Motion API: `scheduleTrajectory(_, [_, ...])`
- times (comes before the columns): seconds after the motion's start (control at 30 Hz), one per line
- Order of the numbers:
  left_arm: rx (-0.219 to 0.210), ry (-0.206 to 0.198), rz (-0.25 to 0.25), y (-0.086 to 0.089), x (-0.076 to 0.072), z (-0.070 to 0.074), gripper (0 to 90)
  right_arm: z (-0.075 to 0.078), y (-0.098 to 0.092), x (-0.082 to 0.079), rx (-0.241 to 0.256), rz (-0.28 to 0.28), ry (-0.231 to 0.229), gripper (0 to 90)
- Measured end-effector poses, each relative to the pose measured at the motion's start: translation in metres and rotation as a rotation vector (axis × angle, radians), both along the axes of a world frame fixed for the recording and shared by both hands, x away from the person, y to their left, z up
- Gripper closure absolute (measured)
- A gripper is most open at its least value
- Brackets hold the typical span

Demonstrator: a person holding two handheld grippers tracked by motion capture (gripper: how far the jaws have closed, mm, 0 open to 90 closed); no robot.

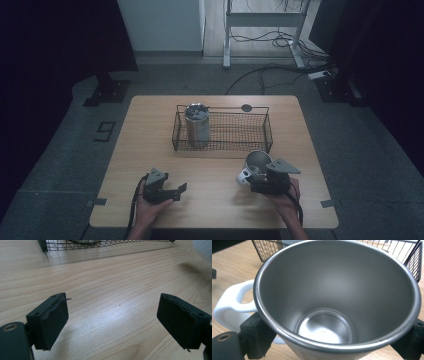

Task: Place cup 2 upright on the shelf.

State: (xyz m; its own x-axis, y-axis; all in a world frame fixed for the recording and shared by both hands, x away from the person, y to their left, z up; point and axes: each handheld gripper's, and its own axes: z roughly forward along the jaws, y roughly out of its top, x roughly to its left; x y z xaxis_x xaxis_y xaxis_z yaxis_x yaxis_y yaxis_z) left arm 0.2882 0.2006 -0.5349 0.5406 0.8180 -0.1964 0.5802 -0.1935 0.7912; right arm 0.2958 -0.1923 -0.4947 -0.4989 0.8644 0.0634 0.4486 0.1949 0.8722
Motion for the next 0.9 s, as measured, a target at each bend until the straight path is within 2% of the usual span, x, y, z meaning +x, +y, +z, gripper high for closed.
scheduleTrajectory(0.43, [0.003, -0.006, -0.006, -0.002, -0.002, 0.001, 10.5, 0.03, -0.004, 0.01, 0.026, -0.029, -0.022, 8.1])
scheduleTrajectory(0.9, [0.013, -0.001, -0.016, -0.005, -0.002, 0.0, 10.5, 0.048, -0.002, 0.027, 0.037, -0.029, -0.032, 8.1])
